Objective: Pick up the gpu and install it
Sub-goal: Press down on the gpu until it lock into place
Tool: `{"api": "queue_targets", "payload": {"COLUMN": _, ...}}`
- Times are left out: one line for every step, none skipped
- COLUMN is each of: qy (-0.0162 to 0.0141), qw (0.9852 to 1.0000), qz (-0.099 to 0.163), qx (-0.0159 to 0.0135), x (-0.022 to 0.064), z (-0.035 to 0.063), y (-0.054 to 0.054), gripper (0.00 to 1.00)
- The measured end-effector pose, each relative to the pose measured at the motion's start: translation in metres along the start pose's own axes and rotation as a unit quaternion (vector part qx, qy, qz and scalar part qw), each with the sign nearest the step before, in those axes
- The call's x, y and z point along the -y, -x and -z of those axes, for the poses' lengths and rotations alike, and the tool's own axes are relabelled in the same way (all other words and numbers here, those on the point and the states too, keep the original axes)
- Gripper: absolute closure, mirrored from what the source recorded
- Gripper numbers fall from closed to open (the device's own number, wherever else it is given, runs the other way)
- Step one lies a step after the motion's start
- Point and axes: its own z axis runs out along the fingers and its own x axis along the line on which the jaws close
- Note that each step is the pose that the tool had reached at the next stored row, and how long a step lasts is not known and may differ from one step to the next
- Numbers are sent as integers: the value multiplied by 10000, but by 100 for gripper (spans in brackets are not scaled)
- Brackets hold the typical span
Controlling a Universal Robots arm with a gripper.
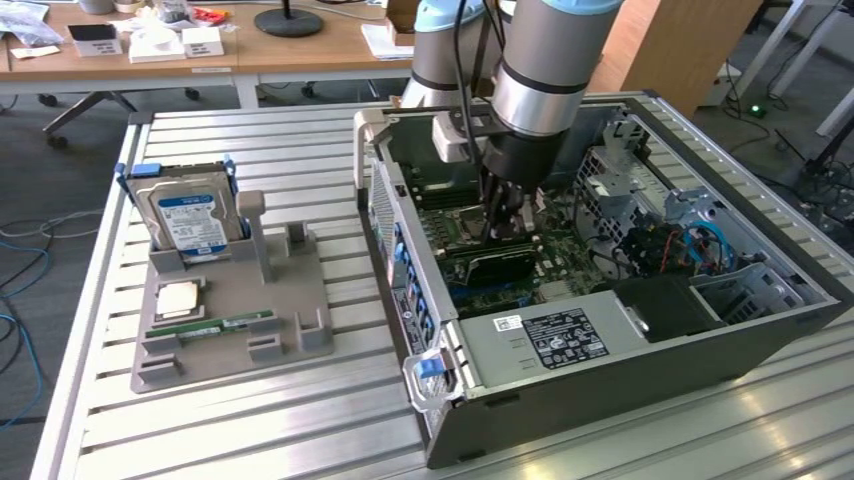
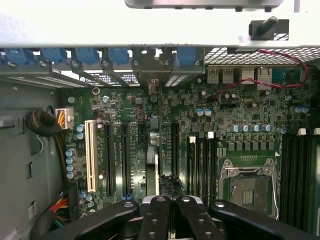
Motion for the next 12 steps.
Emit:
{"api": "queue_targets", "payload": {"qy": 0, "qw": 10000, "qz": 0, "qx": -1, "x": 0, "z": -11, "y": -1, "gripper": 90}}
{"api": "queue_targets", "payload": {"qy": 0, "qw": 10000, "qz": 0, "qx": -1, "x": 0, "z": -22, "y": -1, "gripper": 90}}
{"api": "queue_targets", "payload": {"qy": 0, "qw": 10000, "qz": 0, "qx": -1, "x": 0, "z": -33, "y": -2, "gripper": 90}}
{"api": "queue_targets", "payload": {"qy": 0, "qw": 10000, "qz": 0, "qx": -2, "x": 0, "z": -41, "y": -2, "gripper": 90}}
{"api": "queue_targets", "payload": {"qy": 0, "qw": 10000, "qz": 0, "qx": -2, "x": 0, "z": -48, "y": -2, "gripper": 90}}
{"api": "queue_targets", "payload": {"qy": 1, "qw": 10000, "qz": 0, "qx": -3, "x": 0, "z": -51, "y": -3, "gripper": 90}}
{"api": "queue_targets", "payload": {"qy": 0, "qw": 10000, "qz": 1, "qx": -2, "x": -1, "z": -53, "y": -5, "gripper": 90}}
{"api": "queue_targets", "payload": {"qy": 0, "qw": 10000, "qz": 0, "qx": -2, "x": -1, "z": -55, "y": -7, "gripper": 90}}
{"api": "queue_targets", "payload": {"qy": 0, "qw": 10000, "qz": 0, "qx": -2, "x": -1, "z": -56, "y": -9, "gripper": 90}}
{"api": "queue_targets", "payload": {"qy": 0, "qw": 10000, "qz": 0, "qx": -2, "x": 0, "z": -58, "y": -12, "gripper": 90}}
{"api": "queue_targets", "payload": {"qy": 0, "qw": 10000, "qz": 0, "qx": -2, "x": -1, "z": -60, "y": -14, "gripper": 90}}
{"api": "queue_targets", "payload": {"qy": 0, "qw": 10000, "qz": 0, "qx": -2, "x": 0, "z": -60, "y": -17, "gripper": 90}}
